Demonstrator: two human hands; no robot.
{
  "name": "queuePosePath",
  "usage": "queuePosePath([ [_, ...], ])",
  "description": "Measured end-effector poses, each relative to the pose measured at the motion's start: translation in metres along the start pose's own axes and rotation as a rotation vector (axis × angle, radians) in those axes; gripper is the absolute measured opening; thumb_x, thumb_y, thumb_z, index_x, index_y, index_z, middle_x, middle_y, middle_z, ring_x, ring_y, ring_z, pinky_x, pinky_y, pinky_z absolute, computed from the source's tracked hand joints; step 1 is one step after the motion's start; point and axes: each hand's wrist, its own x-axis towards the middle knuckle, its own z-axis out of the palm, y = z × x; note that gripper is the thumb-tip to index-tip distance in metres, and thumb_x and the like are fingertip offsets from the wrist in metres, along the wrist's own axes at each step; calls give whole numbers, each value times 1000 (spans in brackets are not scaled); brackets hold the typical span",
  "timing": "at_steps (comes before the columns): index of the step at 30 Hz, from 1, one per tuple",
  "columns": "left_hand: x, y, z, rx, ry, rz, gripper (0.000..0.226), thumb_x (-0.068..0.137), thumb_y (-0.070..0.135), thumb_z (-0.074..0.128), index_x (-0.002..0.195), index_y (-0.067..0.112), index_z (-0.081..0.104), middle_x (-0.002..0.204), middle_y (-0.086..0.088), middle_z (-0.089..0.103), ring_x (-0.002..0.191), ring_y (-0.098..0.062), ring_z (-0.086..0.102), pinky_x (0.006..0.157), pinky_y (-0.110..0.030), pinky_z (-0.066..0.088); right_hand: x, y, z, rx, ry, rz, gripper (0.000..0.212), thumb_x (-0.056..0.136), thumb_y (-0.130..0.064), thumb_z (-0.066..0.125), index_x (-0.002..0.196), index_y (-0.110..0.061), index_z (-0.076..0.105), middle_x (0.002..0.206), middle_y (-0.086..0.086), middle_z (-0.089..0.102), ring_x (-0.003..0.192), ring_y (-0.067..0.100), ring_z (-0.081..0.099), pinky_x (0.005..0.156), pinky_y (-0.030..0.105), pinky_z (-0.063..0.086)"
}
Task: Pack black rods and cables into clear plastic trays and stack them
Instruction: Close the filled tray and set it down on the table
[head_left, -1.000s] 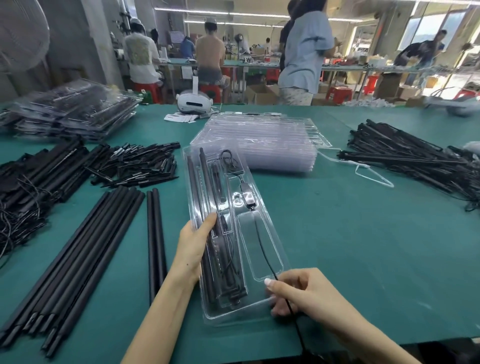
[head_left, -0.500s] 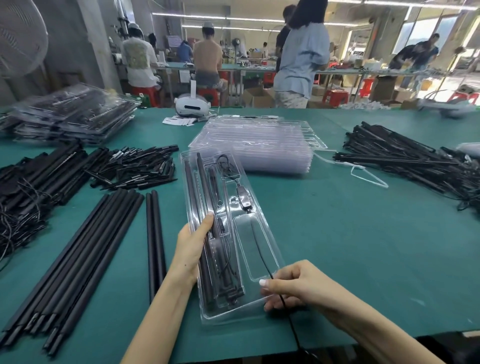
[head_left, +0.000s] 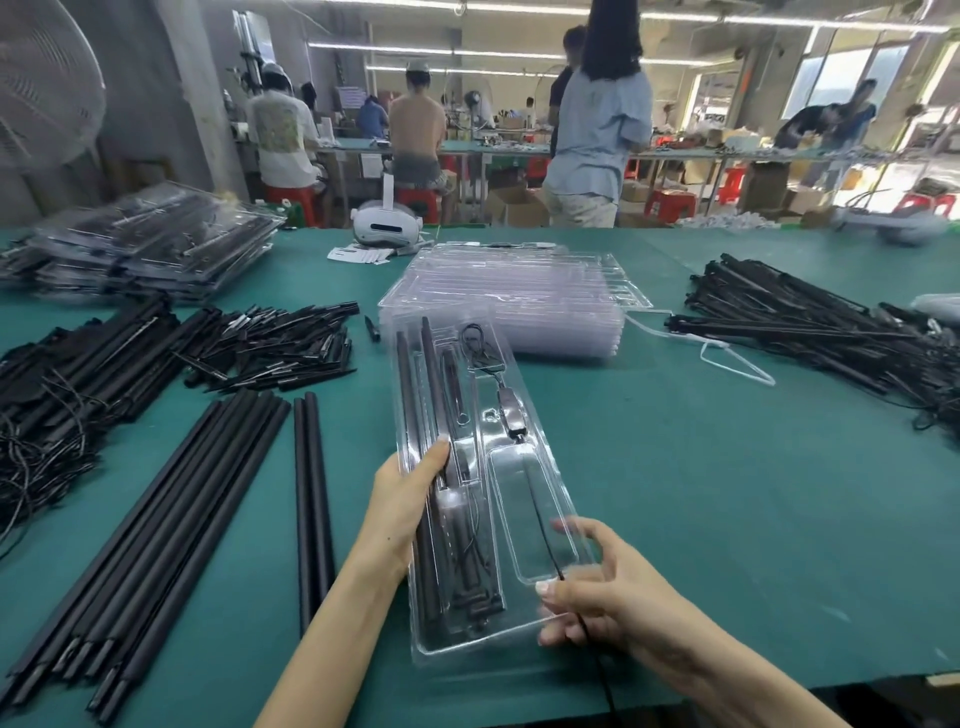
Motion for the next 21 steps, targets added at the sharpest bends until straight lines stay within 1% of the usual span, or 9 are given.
queuePosePath([
  [3, 1, -1, 5, 12, -21, -26, 80, 81, 52, 65, 142, 8, 38, 143, -9, 46, 131, -25, 44, 112, -41, 31, -6, 5, 0, -4, -12, -80, 50, 81, 15, 61, 120, -12, 46, 57, 8, 47, 41, 22, 49, 47, 30, 49],
  [5, 3, 0, 10, 42, -35, -50, 82, 82, 50, 64, 145, 8, 33, 145, -7, 43, 131, -22, 42, 107, -30, 29, -9, 8, 2, 6, 11, -103, 48, 81, 15, 61, 118, -10, 45, 57, 10, 47, 39, 21, 46, 44, 29, 46],
  [8, 7, 5, 15, 107, -63, -83, 63, 87, 45, 62, 132, 5, 44, 124, -1, 58, 106, -12, 56, 97, -27, 34, -12, 5, 6, -18, 36, -144, 54, 73, 6, 69, 115, -12, 43, 56, 15, 54, 36, 22, 46, 40, 26, 42],
  [9, 9, 7, 17, 134, -75, -100, 59, 87, 44, 63, 126, 2, 48, 123, -6, 60, 104, -15, 58, 98, -30, 38, -13, 5, 6, -19, 48, -154, 55, 70, 3, 70, 116, -12, 42, 56, 17, 55, 36, 22, 47, 40, 26, 43],
  [12, 14, 14, 20, 170, -116, -163, 76, 85, 44, 65, 137, -6, 40, 138, -21, 50, 125, -34, 50, 109, -45, 37, -13, 5, 6, 50, 36, -103, 52, 78, 11, 68, 120, -9, 44, 59, 19, 58, 41, 27, 52, 44, 29, 47],
  [14, 18, 17, 22, 211, -138, -174, 75, 86, 42, 65, 136, -8, 40, 132, -22, 54, 122, -36, 52, 108, -48, 38, -12, 5, 7, 125, 12, 1, 46, 75, 12, 70, 114, -4, 53, 65, 18, 63, 46, 28, 55, 44, 26, 48],
  [17, 22, 18, 25, 222, -152, -162, 62, 86, 40, 65, 124, -8, 50, 113, -19, 64, 103, -33, 60, 104, -48, 42, -12, 1, 7, 174, -36, 79, 31, 67, 10, 77, 96, 3, 68, 74, 21, 65, 49, 27, 54, 43, 24, 48],
  [19, 23, 17, 27, 209, -150, -149, 63, 85, 41, 66, 122, -7, 51, 121, -23, 60, 107, -34, 59, 105, -50, 41, -12, 0, 4, 120, -20, 49, 27, 74, 9, 73, 99, 0, 69, 80, 19, 68, 49, 27, 58, 46, 25, 49],
  [21, 23, 16, 28, 185, -153, -145, 77, 80, 47, 69, 130, -8, 47, 125, -23, 57, 114, -35, 57, 106, -50, 40, -11, 1, 0, 26, 26, 6, 35, 76, -2, 74, 109, -9, 64, 87, 17, 68, 53, 32, 61, 52, 28, 51],
])
